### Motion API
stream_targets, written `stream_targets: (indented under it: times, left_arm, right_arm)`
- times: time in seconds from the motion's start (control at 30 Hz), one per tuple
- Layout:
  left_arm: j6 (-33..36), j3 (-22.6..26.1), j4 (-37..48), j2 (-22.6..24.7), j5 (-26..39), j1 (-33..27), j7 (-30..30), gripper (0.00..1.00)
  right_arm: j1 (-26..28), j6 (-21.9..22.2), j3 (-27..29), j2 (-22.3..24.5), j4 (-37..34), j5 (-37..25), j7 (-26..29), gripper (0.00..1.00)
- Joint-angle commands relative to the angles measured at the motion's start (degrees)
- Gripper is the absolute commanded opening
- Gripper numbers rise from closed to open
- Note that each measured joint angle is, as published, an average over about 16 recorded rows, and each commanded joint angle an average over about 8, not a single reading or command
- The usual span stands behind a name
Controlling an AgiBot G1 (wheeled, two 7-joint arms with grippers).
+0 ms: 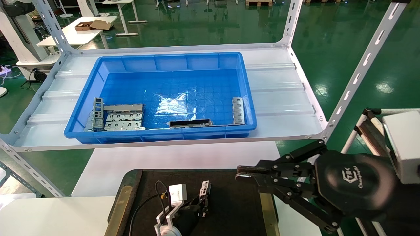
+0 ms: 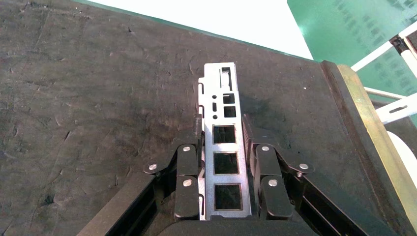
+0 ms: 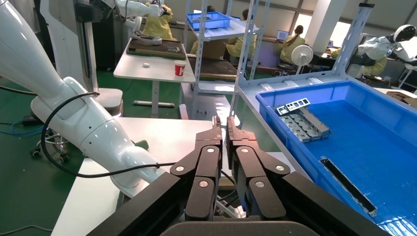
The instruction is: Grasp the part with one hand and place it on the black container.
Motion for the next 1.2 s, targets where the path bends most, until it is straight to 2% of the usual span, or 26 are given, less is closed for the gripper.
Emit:
stream_targets:
  times: [0.03,0.33,0.53,0.9,1.2]
  left_arm:
    - [-0.05,0.35,0.14,-0.01,-0.01,-0.15,-0.53,1.00]
    - [0.75,0.80,-1.01,-0.41,1.39,-1.14,-2.47,1.00]
    - [4.54,-0.23,-4.29,-2.70,3.38,-1.21,-2.75,1.00]
    - [18.95,-4.52,-16.51,-16.06,4.11,0.77,-1.93,1.00]
    - [33.44,-10.16,-23.20,-26.43,2.78,3.13,3.57,1.00]
  right_arm:
    - [0.00,0.00,-0.01,0.00,0.00,0.00,0.00,1.00]
    - [0.01,0.01,-0.03,0.01,0.00,0.02,-0.02,1.00]
    - [0.01,0.02,-0.05,0.02,0.00,0.04,-0.03,1.00]
    - [0.02,0.04,-0.09,0.04,0.00,0.06,-0.04,1.00]
    - [0.03,0.05,-0.11,0.05,0.00,0.08,-0.06,1.00]
